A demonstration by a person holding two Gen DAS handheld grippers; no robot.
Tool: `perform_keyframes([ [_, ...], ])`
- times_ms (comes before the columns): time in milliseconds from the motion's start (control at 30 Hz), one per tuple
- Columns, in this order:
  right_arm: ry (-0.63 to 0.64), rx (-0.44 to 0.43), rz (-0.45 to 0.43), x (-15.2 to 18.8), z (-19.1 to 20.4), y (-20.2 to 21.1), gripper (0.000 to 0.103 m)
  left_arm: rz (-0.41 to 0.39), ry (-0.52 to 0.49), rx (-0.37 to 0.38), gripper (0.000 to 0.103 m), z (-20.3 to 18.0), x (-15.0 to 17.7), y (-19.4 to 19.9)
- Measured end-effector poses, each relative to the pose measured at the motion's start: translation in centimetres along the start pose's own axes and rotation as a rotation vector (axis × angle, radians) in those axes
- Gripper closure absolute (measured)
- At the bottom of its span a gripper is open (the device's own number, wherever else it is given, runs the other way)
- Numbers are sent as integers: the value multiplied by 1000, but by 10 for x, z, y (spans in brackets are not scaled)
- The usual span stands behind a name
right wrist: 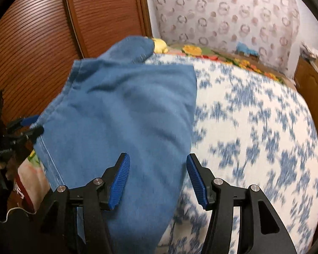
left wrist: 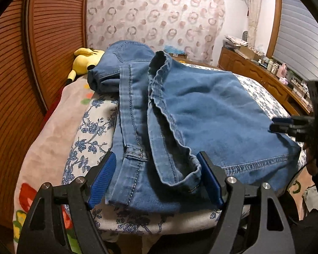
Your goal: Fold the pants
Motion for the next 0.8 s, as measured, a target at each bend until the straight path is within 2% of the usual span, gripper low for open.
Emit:
perform_keyframes([
  [200,-68,-8,18,15,-1,2,45,-2,2,-1,25,0,1,0],
  [500,-87,-9,9,21,-1,-2,45,-1,-2,-4,25,-1,3,0],
  [600,-91,-32,8,21,4,-3,57,-2,-3,-4,25,-1,3,0],
  [733,-90,-67,-6,17,10,0,87,-1,-1,-3,25,-1,3,0],
  [800,-92,-86,-37,9,12,7,92,0,-1,-3,25,-1,3,0],
])
Point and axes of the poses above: each gripper's, at about its wrist camera, not at the fingertips, and y roughly against the way its jaws point, z to its left, x to its underside, the point moved 10 cm from there along -y, roughly the way its jaws point, and after that the axes turned 12 degrees about -z, right-handed, at the moved point
